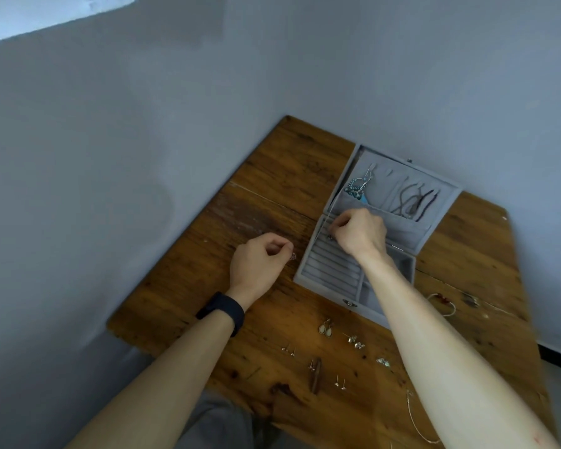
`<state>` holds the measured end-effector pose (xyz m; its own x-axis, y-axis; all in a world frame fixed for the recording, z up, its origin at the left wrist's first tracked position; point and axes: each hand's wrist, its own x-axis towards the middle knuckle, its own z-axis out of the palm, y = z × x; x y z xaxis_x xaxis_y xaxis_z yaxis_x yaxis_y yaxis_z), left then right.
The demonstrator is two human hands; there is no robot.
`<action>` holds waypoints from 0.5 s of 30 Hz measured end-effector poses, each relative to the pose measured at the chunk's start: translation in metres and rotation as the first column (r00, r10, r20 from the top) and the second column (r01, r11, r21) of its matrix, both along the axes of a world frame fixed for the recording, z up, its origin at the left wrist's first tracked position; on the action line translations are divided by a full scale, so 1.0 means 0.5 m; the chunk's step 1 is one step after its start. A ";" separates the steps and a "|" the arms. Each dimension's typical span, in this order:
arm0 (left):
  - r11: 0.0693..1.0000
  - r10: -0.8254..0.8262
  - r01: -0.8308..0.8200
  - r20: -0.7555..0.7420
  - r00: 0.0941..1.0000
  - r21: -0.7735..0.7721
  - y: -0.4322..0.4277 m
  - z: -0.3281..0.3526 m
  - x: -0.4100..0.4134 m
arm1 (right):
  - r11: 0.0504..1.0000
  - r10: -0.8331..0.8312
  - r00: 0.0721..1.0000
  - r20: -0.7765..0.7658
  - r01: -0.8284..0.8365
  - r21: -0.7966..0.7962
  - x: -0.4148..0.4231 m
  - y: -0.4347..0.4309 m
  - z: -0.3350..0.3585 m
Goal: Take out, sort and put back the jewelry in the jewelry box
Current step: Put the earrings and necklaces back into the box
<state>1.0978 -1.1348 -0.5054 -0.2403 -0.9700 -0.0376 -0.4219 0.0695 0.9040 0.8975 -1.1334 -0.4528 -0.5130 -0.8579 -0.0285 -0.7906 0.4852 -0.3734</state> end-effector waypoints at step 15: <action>0.975 -0.145 0.158 0.090 0.985 -0.154 -0.008 0.059 -0.066 | 0.953 0.028 0.997 -0.068 -0.047 -0.300 -0.060 0.270 -0.060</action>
